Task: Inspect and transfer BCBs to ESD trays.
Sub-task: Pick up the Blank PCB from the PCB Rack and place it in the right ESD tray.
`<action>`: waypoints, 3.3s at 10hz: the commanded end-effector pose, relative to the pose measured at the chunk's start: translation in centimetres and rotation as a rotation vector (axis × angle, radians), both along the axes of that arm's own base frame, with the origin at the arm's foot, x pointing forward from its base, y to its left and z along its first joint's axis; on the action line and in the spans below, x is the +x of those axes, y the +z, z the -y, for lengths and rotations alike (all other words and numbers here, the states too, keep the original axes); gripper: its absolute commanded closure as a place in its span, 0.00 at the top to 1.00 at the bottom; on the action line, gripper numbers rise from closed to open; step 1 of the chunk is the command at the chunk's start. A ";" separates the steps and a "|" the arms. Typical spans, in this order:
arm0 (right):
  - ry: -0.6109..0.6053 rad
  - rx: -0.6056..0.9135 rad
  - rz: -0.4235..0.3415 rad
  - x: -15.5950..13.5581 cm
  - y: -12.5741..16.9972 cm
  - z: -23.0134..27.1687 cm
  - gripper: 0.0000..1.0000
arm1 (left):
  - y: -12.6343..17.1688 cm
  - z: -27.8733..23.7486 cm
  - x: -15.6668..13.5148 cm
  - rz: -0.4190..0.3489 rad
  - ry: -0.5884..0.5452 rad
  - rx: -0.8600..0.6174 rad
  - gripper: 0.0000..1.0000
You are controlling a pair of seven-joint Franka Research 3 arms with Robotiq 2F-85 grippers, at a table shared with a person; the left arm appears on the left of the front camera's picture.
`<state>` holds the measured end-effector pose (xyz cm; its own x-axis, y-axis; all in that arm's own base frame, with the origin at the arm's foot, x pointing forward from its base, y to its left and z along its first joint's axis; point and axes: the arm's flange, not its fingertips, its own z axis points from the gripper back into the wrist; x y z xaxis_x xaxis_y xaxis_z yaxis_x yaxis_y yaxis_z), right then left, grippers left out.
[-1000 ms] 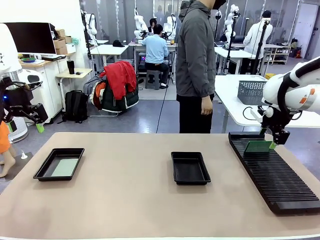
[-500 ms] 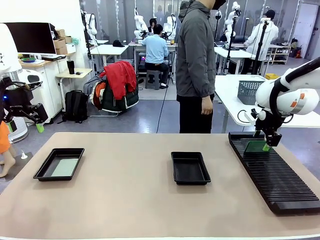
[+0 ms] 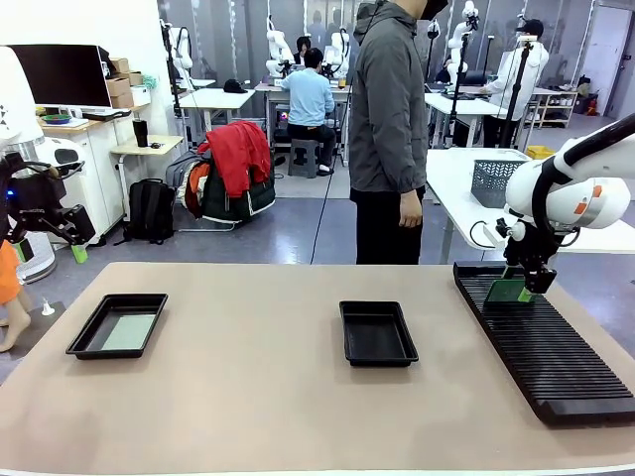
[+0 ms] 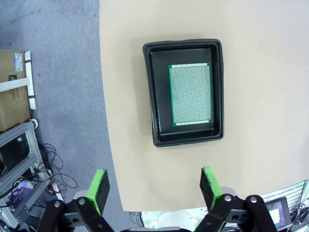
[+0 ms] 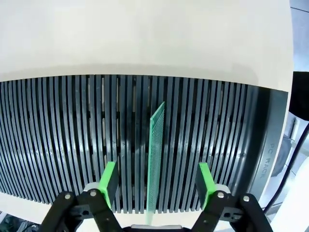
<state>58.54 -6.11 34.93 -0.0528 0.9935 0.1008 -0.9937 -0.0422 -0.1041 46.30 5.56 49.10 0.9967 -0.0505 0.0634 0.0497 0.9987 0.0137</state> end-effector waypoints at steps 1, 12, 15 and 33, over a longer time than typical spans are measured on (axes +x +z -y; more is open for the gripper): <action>-0.016 -0.021 -0.031 0.7 0.0 0.2 0.76 | -0.1 -0.1 0.0 0.003 0.002 0.001 1.00; -0.016 -0.039 -0.038 0.6 0.4 0.2 0.31 | -0.1 -0.1 0.0 0.003 0.002 0.001 1.00; -0.012 -0.041 -0.045 0.8 0.4 0.2 0.15 | -0.1 -0.1 0.0 0.003 0.002 0.001 1.00; -0.093 -0.058 -0.081 -7.7 21.8 -2.5 0.00 | -0.1 -0.1 0.0 0.003 0.002 0.001 1.00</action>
